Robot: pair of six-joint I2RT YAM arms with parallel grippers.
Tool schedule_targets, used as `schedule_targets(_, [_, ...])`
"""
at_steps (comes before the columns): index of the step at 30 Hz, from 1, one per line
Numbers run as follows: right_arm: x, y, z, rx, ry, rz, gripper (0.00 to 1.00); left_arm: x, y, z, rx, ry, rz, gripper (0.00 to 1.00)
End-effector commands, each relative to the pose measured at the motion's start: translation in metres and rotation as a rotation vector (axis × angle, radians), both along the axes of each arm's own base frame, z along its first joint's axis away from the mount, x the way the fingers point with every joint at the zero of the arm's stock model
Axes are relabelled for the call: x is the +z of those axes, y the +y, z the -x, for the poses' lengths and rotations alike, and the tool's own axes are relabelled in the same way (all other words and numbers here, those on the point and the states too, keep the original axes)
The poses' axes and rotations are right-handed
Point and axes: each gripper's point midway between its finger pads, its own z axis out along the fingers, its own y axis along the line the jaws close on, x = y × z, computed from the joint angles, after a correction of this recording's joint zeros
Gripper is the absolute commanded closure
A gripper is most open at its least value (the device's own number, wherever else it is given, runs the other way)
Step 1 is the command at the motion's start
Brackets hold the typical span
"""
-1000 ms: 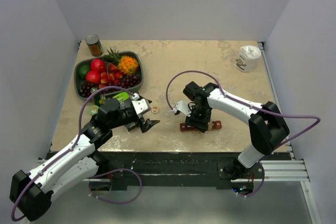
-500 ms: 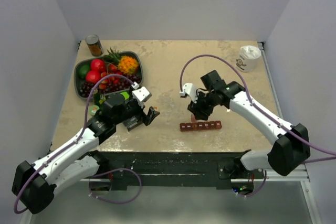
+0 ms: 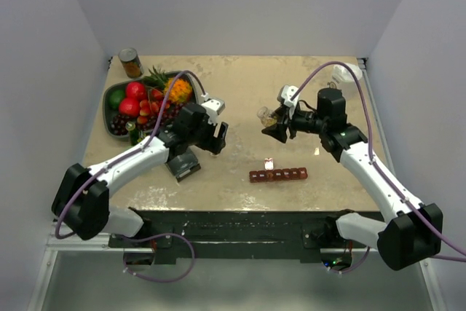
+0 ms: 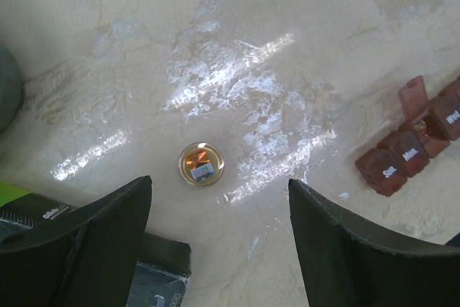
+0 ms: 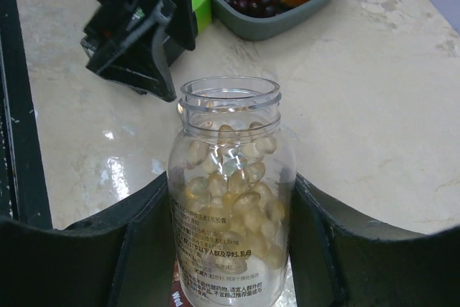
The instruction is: Sort the pills into containers
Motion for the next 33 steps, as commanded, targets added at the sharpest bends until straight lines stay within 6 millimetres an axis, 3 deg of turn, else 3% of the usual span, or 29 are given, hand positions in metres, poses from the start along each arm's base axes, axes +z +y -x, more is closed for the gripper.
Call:
schedule_targets(1, [0.035,-0.001,0.002,0.034,-0.084,-0.111,0.87,-0.023,0.012,-0.009,0.125,0.101,-0.089,0.19])
schedule_targets(7, [0.032,-0.006,0.001,0.035,-0.048,-0.127,0.87,-0.053,0.009,-0.015,0.164,0.149,-0.202,0.21])
schedule_targets(13, [0.028,-0.008,0.0,0.036,-0.024,-0.131,0.86,-0.071,-0.002,-0.018,0.156,0.155,-0.235,0.24])
schedule_targets(18, [0.024,-0.01,-0.002,0.03,-0.011,-0.132,0.86,-0.087,-0.014,-0.016,0.124,0.188,-0.24,0.34])
schedule_targets(23, [0.022,-0.012,-0.002,0.028,-0.002,-0.134,0.86,-0.094,-0.015,-0.018,0.131,0.197,-0.261,0.43])
schedule_targets(33, [0.021,-0.013,-0.002,0.034,0.001,-0.135,0.86,-0.102,-0.016,-0.022,0.142,0.186,-0.302,0.45])
